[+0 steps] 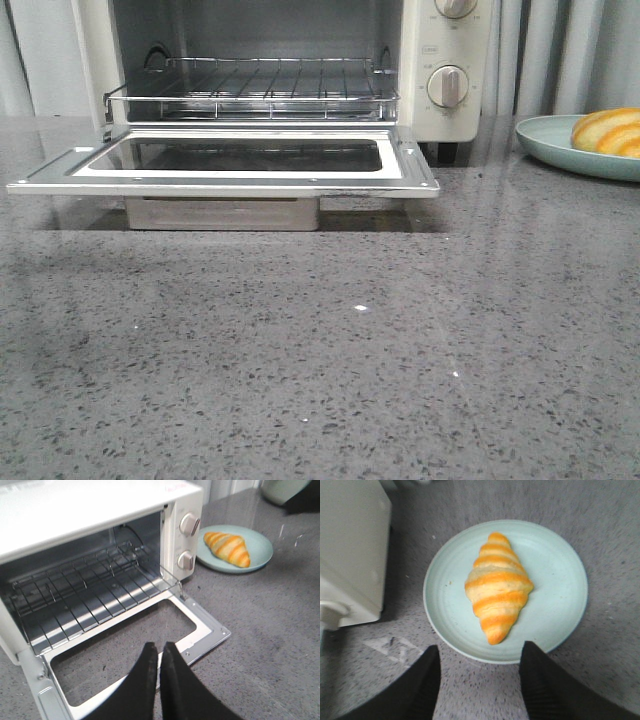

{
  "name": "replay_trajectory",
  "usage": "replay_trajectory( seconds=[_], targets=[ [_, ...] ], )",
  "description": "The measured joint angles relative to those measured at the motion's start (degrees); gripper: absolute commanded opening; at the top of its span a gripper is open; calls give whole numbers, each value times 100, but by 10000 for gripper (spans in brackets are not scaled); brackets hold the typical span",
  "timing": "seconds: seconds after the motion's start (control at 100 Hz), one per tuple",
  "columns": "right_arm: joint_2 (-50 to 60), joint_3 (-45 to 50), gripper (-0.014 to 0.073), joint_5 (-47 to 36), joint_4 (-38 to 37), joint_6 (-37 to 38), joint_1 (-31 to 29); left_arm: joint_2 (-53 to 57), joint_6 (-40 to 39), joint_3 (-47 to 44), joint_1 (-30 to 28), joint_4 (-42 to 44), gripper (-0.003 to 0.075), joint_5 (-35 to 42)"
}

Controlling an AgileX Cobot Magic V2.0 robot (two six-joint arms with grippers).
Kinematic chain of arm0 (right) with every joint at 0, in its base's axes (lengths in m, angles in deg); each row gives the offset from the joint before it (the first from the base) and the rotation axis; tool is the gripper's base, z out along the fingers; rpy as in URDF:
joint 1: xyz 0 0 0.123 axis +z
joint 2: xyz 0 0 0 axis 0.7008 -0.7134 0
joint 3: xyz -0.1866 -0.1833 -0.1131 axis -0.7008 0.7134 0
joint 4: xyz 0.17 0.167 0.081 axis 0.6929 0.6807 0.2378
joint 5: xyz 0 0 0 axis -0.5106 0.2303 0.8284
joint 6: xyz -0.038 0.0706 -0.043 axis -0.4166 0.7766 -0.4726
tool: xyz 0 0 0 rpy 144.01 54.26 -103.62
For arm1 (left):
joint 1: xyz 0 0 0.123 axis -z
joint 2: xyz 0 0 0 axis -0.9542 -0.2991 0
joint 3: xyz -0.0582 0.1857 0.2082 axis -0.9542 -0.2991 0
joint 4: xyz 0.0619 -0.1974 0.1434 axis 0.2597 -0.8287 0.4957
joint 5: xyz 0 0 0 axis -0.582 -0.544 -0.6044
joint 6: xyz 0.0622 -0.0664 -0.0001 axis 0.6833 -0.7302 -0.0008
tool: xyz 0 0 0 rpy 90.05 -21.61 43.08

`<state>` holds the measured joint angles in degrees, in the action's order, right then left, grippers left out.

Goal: Put bread in oven
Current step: 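Grasp the orange-striped croissant on the blue plate with the right gripper, then carry the croissant with the right gripper into the oven onto the rack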

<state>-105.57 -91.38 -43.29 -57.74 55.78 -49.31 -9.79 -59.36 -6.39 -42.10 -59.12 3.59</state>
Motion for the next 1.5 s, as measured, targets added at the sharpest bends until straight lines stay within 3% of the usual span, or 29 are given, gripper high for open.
replay_trajectory(
  seconds=[0.23, 0.47, 0.55, 0.75, 0.86, 1.03, 1.25, 1.38, 1.5],
  targets=[
    [-1587, -696, 342, 130, -118, 0, 26, 526, 0, 0, 0, 108, -21, -407],
    [-2539, -763, 331, 240, -345, -12, 26, 650, 0, 0, 0, 107, -22, -442],
    [-2725, -766, 249, 267, -356, -12, 26, 650, 0, 0, 0, 107, -21, -455],
    [-2793, -840, -77, 179, -384, -1, 26, 650, 0, 0, 0, 111, -21, -463],
    [-2793, -840, -64, 112, -384, 9, 26, 650, 0, 0, 0, 111, -21, -463],
    [-2448, -817, -64, 39, -384, 21, 26, 650, 0, 0, 0, 111, -21, -479],
    [-969, -817, -67, -50, -409, 21, 106, 650, 0, 0, 0, 111, -21, -488],
    [-64, -817, -67, 219, -434, -14, 550, 650, 0, 0, 0, 111, -21, -362],
    [566, -817, -67, 455, -434, -28, 1447, 650, 0, 0, 0, 111, -21, -216]
  ],
)
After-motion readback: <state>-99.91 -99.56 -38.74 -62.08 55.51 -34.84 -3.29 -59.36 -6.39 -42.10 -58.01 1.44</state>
